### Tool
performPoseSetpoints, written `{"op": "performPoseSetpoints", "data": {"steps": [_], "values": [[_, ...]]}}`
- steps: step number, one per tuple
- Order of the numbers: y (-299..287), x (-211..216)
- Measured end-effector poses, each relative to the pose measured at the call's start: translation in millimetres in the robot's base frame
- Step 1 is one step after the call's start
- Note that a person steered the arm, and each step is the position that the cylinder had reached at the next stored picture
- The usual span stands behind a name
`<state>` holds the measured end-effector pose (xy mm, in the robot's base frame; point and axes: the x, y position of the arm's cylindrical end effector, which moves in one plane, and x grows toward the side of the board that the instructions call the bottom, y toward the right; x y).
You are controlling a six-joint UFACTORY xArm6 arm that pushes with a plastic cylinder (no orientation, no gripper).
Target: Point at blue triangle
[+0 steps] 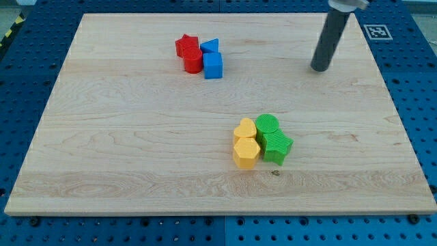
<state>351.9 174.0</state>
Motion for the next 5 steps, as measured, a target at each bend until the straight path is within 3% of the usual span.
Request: {"op": "performPoseSetpoints", "data": {"steps": [3, 4, 5], "values": [[-161.1, -70.0], [-197.0, -69.8], [-189.4, -57.9]]}}
